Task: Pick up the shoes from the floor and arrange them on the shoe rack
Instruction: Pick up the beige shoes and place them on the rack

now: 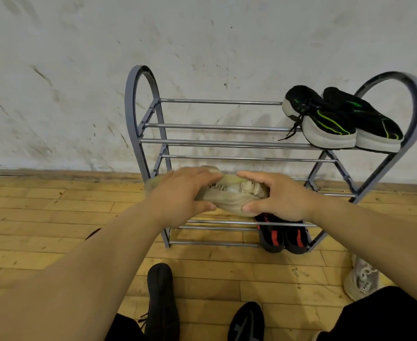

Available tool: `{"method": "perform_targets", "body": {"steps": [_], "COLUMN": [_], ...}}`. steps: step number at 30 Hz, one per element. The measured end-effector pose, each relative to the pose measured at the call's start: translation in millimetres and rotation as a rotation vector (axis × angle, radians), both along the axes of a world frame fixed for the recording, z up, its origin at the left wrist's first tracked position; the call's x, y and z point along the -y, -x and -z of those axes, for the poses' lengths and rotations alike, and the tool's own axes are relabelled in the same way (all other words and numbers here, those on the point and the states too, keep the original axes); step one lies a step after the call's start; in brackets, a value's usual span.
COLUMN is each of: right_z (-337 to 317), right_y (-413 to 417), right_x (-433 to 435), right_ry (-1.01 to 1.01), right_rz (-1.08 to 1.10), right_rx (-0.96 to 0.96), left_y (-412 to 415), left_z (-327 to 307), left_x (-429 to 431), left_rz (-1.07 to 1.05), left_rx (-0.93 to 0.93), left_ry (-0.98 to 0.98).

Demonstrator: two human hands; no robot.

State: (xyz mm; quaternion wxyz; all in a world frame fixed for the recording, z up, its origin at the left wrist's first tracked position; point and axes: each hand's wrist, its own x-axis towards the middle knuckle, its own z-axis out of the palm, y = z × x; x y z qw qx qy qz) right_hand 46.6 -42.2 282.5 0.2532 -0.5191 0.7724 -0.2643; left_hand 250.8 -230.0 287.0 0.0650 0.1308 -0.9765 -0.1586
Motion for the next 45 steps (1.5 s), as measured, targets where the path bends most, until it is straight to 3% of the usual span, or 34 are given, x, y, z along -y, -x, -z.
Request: {"method": "perform_targets", "body": {"steps": [4,7,14,20,27,33,36,45], "right_z": [10.2,18.2,15.6,5.7,8.7,69.4,89.2,167.7], "right_y": [15.6,24.3,31.4,35.5,35.9,19.7,12.5,37.9], "right_x": [-12.2,-19.5,-43.8,-82.1,-123.2,-121.7,-108.5,-31.3], "right_ry": [0.111,0.122,0.069,0.021,-0.233,-0.241,-0.207,-0.158], "right_rz": [0.231,0.331,0.328,0.265,0.131,0.384,0.538,0.699], "right_rx": [-0.062,-0.052,-0.029,0.025,-0.142,-0.115,-0.073,-0.014], "left_y": [11.3,15.7,25.2,10.2,-15.5,-9.8,8.9,85.8], "left_z": [2.6,14.0,22.0,20.6,40.6,81.3,106.3,192.1], "left_x": [0.9,3.1,-2.7,-17.3,-39.9,-43.3,-29.8,15.4], "left_rz": [-0.201,-0.277,-0.323,-0.209,-0.015,-0.025,-0.131,-0.336], "left_rx": [-0.117,-0.063,-0.067,-0.017,0.301,0.54,0.502,0.345], "left_ry": [-0.093,-0.148,-0.216,-0.225,-0.265,-0.065,-0.043,0.014]}}
